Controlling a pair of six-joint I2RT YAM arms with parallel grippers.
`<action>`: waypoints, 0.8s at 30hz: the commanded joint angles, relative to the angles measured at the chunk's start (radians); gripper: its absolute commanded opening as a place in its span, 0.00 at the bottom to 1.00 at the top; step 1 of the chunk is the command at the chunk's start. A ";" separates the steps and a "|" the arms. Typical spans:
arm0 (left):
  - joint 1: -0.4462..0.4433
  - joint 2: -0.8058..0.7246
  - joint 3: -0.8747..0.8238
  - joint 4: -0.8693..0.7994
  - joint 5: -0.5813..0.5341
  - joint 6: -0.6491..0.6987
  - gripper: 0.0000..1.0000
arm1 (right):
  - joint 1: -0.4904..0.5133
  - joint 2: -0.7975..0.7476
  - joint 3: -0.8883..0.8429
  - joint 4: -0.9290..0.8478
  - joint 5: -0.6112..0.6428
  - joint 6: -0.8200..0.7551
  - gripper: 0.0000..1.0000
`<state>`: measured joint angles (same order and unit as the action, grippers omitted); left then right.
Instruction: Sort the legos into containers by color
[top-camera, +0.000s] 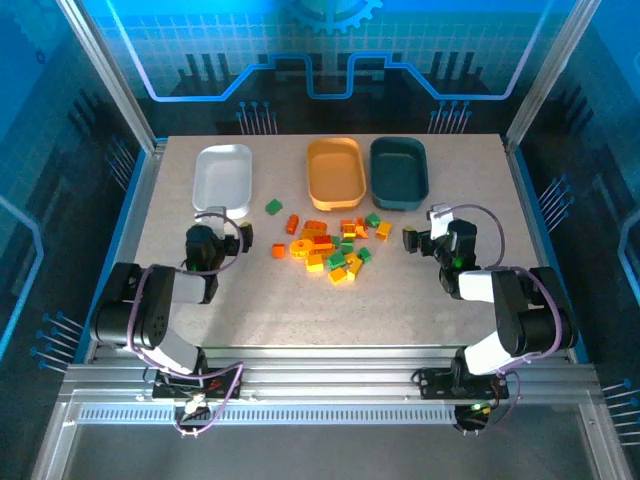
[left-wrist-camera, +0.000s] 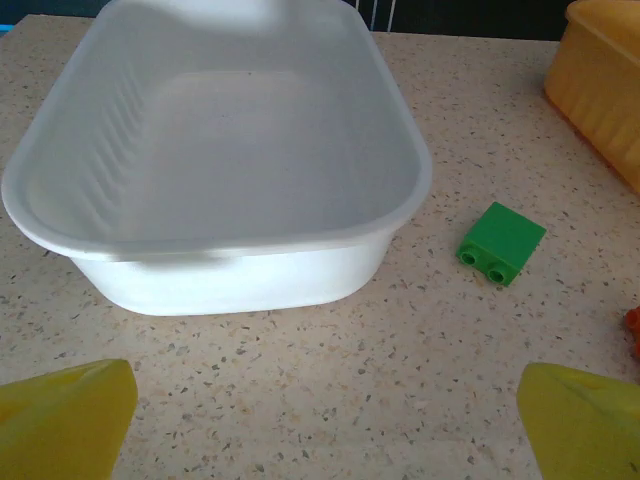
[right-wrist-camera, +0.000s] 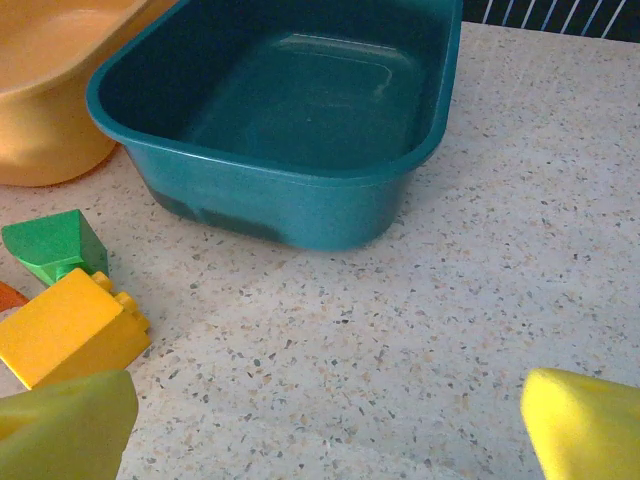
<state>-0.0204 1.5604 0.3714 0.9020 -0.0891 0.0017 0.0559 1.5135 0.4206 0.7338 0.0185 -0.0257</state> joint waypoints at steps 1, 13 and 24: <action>0.011 -0.013 0.013 0.013 0.028 0.011 0.99 | -0.010 -0.007 0.017 0.012 -0.011 0.014 1.00; 0.012 -0.013 0.014 0.008 0.032 0.011 0.99 | -0.002 -0.007 0.017 0.012 0.001 0.009 1.00; 0.011 -0.013 0.016 0.007 0.033 0.012 0.99 | 0.016 -0.009 0.012 0.019 0.035 0.002 1.00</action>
<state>-0.0204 1.5604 0.3714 0.9016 -0.0803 0.0017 0.0589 1.5135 0.4206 0.7338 0.0303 -0.0261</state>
